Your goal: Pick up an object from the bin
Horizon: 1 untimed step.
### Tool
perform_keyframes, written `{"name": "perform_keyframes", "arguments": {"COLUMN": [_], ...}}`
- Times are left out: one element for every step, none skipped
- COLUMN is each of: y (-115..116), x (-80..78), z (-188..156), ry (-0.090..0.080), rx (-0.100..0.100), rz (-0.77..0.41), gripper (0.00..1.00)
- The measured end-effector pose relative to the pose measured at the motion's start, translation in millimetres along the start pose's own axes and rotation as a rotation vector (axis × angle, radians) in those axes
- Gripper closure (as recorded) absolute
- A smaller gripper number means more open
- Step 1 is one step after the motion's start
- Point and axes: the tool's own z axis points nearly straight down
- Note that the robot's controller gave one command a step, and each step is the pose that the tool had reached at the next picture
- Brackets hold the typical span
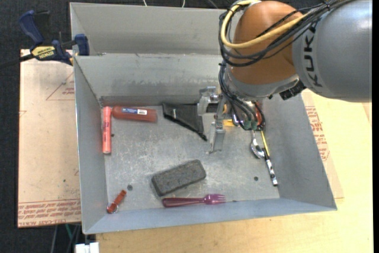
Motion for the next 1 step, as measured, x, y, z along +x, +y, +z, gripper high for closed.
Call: {"name": "perform_keyframes", "arguments": {"y": [-31.2], "x": [-31.4], "z": [64.1], "ry": [0.005], "rx": [0.001], "rz": [0.263], "gripper": [0.00]}}
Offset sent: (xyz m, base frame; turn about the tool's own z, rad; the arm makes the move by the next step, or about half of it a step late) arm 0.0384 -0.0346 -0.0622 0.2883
